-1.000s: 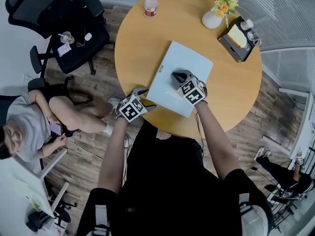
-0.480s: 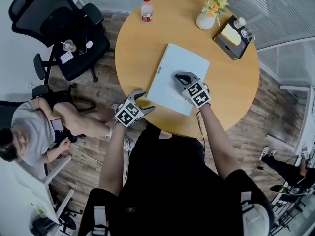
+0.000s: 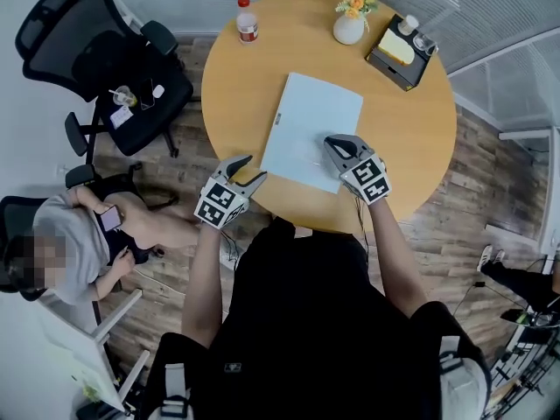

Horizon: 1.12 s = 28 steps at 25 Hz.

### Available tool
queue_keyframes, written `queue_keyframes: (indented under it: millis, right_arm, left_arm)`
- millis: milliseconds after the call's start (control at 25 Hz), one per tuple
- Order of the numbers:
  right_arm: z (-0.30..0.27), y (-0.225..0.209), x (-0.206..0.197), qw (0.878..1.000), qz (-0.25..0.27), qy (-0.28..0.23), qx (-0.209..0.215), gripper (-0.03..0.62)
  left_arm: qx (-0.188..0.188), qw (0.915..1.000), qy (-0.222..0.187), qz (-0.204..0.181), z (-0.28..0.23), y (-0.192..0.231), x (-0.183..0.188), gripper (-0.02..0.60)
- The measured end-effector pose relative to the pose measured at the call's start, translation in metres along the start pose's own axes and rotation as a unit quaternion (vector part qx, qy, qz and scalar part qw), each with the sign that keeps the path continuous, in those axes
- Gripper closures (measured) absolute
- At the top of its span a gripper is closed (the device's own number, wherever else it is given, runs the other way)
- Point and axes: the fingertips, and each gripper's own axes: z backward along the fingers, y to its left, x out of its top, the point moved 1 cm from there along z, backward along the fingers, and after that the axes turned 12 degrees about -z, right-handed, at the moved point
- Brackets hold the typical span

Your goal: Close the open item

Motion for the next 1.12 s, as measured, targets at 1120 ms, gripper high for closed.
queue_keyframes:
  millis: [1120]
  right_arm:
    - [0.075, 0.029, -0.024, 0.998, -0.033, -0.04, -0.021, 0.588]
  left_arm:
    - [-0.013, 0.9914, -0.112, 0.067, 0.038, -0.004, 0.066, 0.575]
